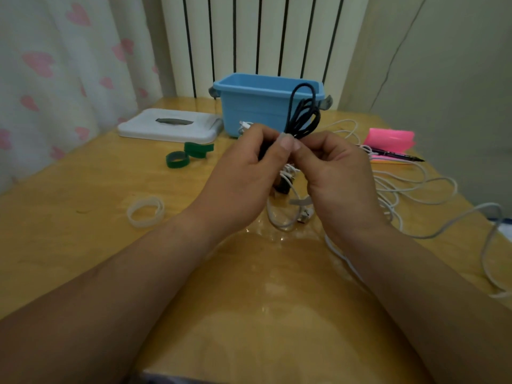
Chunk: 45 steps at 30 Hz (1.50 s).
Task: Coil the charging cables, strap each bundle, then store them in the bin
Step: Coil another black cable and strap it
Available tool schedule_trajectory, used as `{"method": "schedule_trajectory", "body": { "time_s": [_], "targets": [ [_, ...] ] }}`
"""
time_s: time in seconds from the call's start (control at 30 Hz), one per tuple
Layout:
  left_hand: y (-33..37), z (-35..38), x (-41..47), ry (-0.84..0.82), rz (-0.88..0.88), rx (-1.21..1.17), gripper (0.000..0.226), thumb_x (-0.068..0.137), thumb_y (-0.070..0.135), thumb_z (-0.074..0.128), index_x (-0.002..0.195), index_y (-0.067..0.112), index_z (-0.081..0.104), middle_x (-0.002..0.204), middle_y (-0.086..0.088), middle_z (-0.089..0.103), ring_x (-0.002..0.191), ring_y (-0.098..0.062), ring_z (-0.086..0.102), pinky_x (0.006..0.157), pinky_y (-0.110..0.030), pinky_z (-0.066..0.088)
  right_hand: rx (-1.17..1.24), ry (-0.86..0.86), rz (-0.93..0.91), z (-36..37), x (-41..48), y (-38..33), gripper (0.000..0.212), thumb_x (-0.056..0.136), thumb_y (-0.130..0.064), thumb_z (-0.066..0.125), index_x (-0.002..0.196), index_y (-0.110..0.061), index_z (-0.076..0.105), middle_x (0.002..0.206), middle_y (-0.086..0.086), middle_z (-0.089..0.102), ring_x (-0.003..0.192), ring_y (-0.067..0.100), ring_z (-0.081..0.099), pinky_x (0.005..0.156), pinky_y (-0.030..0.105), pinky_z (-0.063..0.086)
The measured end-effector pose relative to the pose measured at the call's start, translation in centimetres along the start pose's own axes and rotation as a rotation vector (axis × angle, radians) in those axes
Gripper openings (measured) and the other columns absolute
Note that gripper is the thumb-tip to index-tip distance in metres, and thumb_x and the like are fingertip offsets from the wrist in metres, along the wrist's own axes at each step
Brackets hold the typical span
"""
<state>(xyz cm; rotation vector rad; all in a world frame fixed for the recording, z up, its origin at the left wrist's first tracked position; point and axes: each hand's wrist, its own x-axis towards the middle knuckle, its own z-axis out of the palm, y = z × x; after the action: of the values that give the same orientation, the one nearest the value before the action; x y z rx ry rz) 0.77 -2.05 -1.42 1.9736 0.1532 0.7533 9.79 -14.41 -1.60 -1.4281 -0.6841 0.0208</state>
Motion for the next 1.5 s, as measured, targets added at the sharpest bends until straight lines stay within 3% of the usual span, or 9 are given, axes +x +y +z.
{"method": "schedule_trajectory", "body": {
  "time_s": [0.37, 0.5, 0.67, 0.77, 0.87, 1.0, 1.23, 1.37, 1.5],
  "targets": [
    [-0.2, 0.6, 0.4, 0.113, -0.020, -0.031, 0.027, 0.115, 0.033, 0.046, 0.110, 0.009, 0.059, 0.083, 0.006, 0.061, 0.068, -0.004, 0.057, 0.060, -0.022, 0.045, 0.004, -0.042, -0.005, 0.9, -0.2, 0.1, 0.011, 0.102, -0.019, 0.070, 0.106, -0.010, 0.075, 0.098, 0.002, 0.079, 0.094, 0.013, 0.076, 0.081, 0.025, 0.059],
    [0.4, -0.7, 0.5, -0.023, -0.140, -0.228, 0.034, 0.115, 0.034, 0.044, 0.109, 0.005, 0.060, 0.083, -0.003, 0.059, 0.068, -0.014, 0.055, 0.054, -0.027, 0.044, 0.050, -0.094, 0.002, 0.7, -0.1, 0.0, 0.009, 0.101, -0.019, 0.071, 0.100, -0.011, 0.069, 0.086, 0.001, 0.076, 0.076, 0.009, 0.074, 0.065, 0.021, 0.055],
    [0.1, -2.5, 1.1, -0.250, -0.234, -0.373, 0.035, 0.116, 0.036, 0.042, 0.111, 0.006, 0.060, 0.082, -0.007, 0.058, 0.065, -0.019, 0.054, 0.054, -0.030, 0.043, 0.218, -0.304, 0.074, 0.1, -0.2, -0.3, 0.021, 0.106, -0.011, 0.061, 0.122, 0.000, 0.067, 0.083, 0.020, 0.066, 0.066, 0.032, 0.072, 0.055, 0.025, 0.057],
    [0.1, -2.8, 1.3, -0.287, -0.300, -0.377, 0.052, 0.115, 0.042, 0.044, 0.124, -0.007, 0.059, 0.079, -0.009, 0.058, 0.063, -0.022, 0.055, 0.054, -0.032, 0.042, 0.231, -0.337, 0.061, 0.2, -0.2, -0.2, 0.024, 0.105, -0.011, 0.063, 0.123, 0.005, 0.066, 0.082, 0.026, 0.065, 0.067, 0.040, 0.072, 0.066, 0.037, 0.060],
    [0.3, -2.2, 1.1, -0.248, -0.342, -0.361, 0.049, 0.115, 0.044, 0.044, 0.122, 0.000, 0.062, 0.077, -0.010, 0.061, 0.062, -0.024, 0.059, 0.053, -0.033, 0.046, 0.221, -0.243, 0.083, 0.3, -0.4, -0.2, 0.023, 0.104, -0.008, 0.063, 0.119, 0.009, 0.066, 0.075, 0.018, 0.065, 0.051, 0.016, 0.066, 0.053, 0.021, 0.053],
    [0.2, -1.5, 0.6, -0.146, -0.124, 0.002, 0.017, 0.111, 0.031, 0.055, 0.124, 0.020, 0.056, 0.100, -0.002, 0.071, 0.078, -0.014, 0.071, 0.063, -0.031, 0.060, 0.137, -0.152, 0.115, 0.1, 0.2, 0.1, 0.012, 0.105, -0.016, 0.063, 0.104, -0.007, 0.071, 0.056, -0.017, 0.061, 0.045, -0.004, 0.055, 0.047, 0.008, 0.040],
    [-1.7, 0.1, 0.6, 0.057, 0.224, 0.370, 0.018, 0.103, 0.024, 0.069, 0.116, 0.019, 0.058, 0.111, 0.003, 0.066, 0.102, -0.013, 0.066, 0.083, -0.042, 0.060, 0.187, -0.094, 0.243, 0.4, -0.1, 0.0, 0.014, 0.104, -0.020, 0.066, 0.097, -0.009, 0.070, 0.056, -0.015, 0.059, 0.043, -0.001, 0.052, 0.043, 0.010, 0.037],
    [-1.4, -0.1, 0.8, 0.101, 0.219, 0.336, 0.012, 0.106, 0.027, 0.065, 0.112, 0.017, 0.064, 0.098, 0.006, 0.069, 0.088, -0.008, 0.066, 0.074, -0.039, 0.058, 0.231, -0.118, 0.255, 0.3, 0.2, -0.1, 0.017, 0.104, -0.022, 0.066, 0.090, -0.012, 0.069, 0.061, -0.004, 0.051, 0.045, 0.004, 0.039, 0.041, 0.017, 0.032],
    [-0.8, -0.4, 1.1, 0.064, -0.011, -0.027, 0.027, 0.110, 0.031, 0.059, 0.104, 0.006, 0.068, 0.079, 0.001, 0.068, 0.059, -0.012, 0.057, 0.051, -0.033, 0.049, 0.303, -0.177, 0.256, 0.4, 0.2, -0.7, 0.012, 0.108, -0.013, 0.057, 0.099, -0.008, 0.065, 0.062, -0.008, 0.064, 0.041, 0.001, 0.048, 0.040, 0.012, 0.036]
  ]
}}
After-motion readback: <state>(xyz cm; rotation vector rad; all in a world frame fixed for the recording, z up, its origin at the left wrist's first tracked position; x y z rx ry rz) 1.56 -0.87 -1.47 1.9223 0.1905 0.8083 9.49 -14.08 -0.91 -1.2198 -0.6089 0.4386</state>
